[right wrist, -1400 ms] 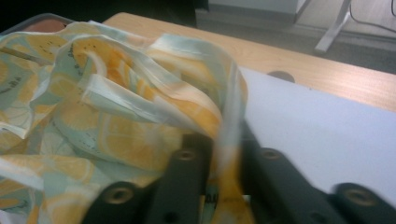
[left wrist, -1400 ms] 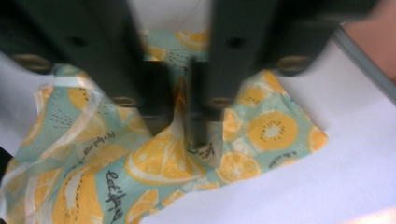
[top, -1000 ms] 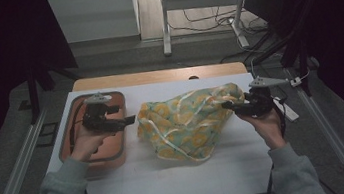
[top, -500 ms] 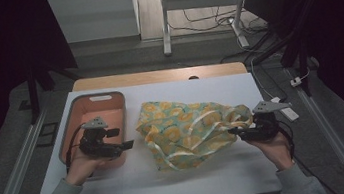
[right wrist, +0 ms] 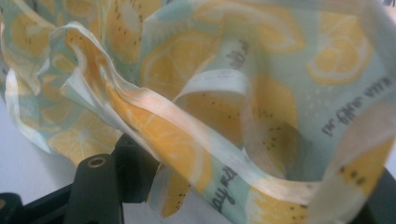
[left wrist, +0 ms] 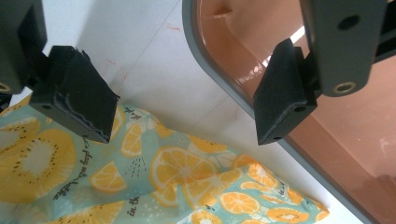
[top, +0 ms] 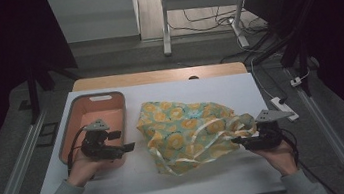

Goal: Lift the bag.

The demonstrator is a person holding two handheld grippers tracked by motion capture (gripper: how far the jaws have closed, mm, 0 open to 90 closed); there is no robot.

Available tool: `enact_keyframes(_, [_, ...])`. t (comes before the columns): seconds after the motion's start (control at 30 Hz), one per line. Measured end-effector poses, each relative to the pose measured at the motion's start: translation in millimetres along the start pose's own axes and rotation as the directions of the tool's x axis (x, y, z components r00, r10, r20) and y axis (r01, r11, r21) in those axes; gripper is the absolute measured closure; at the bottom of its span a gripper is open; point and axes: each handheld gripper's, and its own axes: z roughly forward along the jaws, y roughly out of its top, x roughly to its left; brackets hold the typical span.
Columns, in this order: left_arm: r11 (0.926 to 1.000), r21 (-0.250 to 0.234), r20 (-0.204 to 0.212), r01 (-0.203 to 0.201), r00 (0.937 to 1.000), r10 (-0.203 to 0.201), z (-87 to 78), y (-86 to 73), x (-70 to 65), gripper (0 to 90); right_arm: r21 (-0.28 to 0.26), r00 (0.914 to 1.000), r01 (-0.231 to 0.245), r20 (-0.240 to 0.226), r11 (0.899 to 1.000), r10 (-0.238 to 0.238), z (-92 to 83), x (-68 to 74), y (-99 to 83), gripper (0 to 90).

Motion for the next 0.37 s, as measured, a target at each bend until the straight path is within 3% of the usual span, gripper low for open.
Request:
enact_keyframes(0.17, [1.0000, 0.002, 0.002, 0.004, 1.0000, -0.004, 0.6, -0.8, 0.5, 21.8, 0.029, 0.9998, 0.019, -0.002, 0.999, -0.019, 0.1, 5.1, -5.4, 33.2])
enact_keyframes(0.37, [1.0000, -0.001, 0.007, 0.002, 1.0000, -0.002, 0.2, 0.1, -1.1, 21.8, 0.022, 0.9997, 0.023, 0.009, 1.000, -0.023, -0.3, 7.5, -6.6, 30.3])
